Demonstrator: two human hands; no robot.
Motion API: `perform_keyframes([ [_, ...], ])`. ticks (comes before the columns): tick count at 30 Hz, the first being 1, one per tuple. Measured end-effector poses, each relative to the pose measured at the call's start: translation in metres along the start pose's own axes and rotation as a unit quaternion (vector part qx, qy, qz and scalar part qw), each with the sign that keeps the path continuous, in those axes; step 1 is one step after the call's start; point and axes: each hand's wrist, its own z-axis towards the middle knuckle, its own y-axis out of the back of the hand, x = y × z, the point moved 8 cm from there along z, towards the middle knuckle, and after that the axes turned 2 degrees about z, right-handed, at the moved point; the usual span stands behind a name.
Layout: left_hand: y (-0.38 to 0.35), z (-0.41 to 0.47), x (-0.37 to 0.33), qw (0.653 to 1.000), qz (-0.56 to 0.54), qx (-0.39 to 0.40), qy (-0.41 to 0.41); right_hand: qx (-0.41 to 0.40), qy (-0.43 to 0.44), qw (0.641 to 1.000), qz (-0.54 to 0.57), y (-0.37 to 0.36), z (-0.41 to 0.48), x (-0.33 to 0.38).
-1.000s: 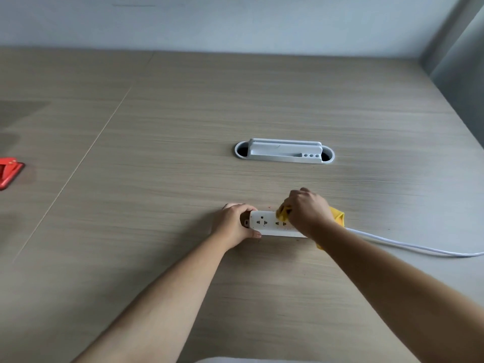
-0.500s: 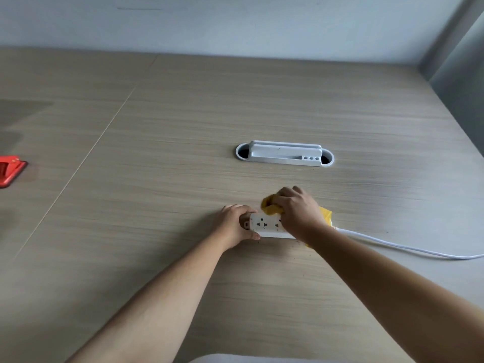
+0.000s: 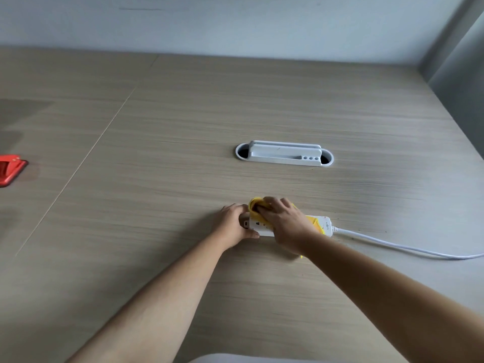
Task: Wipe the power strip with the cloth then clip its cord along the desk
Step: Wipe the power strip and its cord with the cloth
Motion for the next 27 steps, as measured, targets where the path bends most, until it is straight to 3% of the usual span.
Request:
perform_keyframes([
  [2,0.000,0.000,-0.001,1.000,-0.006,-0.003,-0.009,0.022,-0.004,0.999,0.046,-0.006,-0.001,-0.001],
  [4,0.001,-0.001,0.000,1.000,-0.011,-0.002,-0.015,0.017,-0.074,0.992,0.103,0.004,0.000,-0.013],
  [6,0.000,-0.002,0.002,1.000,-0.016,0.000,-0.011,-0.042,-0.105,0.986,0.119,0.020,0.004,-0.020],
  [8,0.000,-0.003,0.002,1.000,-0.013,0.003,-0.006,-0.096,-0.083,0.987,0.098,0.031,0.007,-0.018],
  [13,0.002,-0.001,0.005,1.000,0.000,-0.010,-0.004,0.025,-0.003,0.997,0.074,-0.006,0.008,0.003],
  [15,0.002,-0.002,0.007,1.000,-0.009,-0.015,-0.010,0.044,-0.032,0.993,0.101,-0.006,0.002,-0.002],
  [17,0.002,-0.003,0.006,1.000,-0.012,-0.015,-0.014,-0.007,-0.079,0.992,0.097,0.009,0.002,-0.013],
  [20,0.001,-0.003,0.005,1.000,-0.005,-0.009,-0.007,-0.106,-0.049,0.989,0.093,0.027,0.005,-0.013],
  [24,0.001,0.000,0.007,1.000,-0.007,-0.017,-0.015,0.024,-0.001,0.997,0.072,-0.002,0.008,0.004],
  [27,0.001,-0.001,0.008,1.000,-0.015,-0.013,-0.018,0.040,-0.078,0.995,0.057,-0.001,0.005,-0.010],
])
